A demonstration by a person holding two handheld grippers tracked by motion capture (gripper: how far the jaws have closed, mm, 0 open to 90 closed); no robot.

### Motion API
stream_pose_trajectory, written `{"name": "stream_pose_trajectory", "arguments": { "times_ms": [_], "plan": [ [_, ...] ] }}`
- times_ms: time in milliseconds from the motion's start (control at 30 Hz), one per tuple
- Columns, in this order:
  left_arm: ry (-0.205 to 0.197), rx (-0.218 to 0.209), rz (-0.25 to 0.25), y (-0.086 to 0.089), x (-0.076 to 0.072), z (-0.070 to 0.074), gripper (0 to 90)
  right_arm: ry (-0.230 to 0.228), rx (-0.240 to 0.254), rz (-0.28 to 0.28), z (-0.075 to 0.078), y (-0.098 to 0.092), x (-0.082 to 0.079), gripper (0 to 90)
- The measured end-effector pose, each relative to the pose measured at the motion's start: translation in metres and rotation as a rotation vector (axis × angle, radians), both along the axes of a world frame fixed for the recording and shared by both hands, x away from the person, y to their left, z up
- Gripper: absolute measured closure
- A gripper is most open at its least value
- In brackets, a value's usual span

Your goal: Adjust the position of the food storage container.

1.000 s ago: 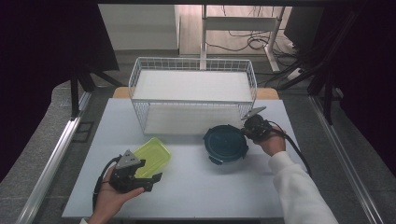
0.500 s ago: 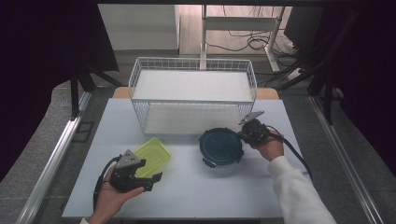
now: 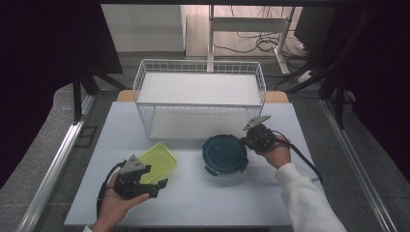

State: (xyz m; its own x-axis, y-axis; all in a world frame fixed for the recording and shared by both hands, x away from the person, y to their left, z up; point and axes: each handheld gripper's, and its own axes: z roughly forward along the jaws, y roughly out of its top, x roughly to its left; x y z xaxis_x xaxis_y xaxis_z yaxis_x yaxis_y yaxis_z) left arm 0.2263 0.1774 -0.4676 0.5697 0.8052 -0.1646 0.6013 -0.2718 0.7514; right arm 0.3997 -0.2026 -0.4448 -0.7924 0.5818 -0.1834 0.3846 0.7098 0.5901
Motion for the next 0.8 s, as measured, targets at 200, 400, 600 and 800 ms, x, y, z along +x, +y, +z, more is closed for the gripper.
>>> {"name": "stream_pose_trajectory", "arguments": {
  "times_ms": [200, 400, 600, 800],
  "plan": [
    [0.0, -0.005, 0.006, 0.002, -0.001, 0.0, 21.0, -0.021, -0.013, 0.021, 0.011, 0.023, 0.014, 89.1],
    [0.001, -0.003, 0.001, 0.002, -0.002, -0.001, 21.1, -0.037, -0.045, 0.034, 0.003, 0.048, 0.029, 89.1],
    [0.0, -0.004, 0.0, 0.003, -0.002, -0.002, 21.1, -0.026, -0.07, 0.036, -0.01, 0.058, 0.04, 89.1],
    [0.003, -0.004, 0.006, 0.003, -0.001, -0.002, 21.1, -0.031, -0.085, 0.055, -0.012, 0.06, 0.041, 89.2]
  ]
}}
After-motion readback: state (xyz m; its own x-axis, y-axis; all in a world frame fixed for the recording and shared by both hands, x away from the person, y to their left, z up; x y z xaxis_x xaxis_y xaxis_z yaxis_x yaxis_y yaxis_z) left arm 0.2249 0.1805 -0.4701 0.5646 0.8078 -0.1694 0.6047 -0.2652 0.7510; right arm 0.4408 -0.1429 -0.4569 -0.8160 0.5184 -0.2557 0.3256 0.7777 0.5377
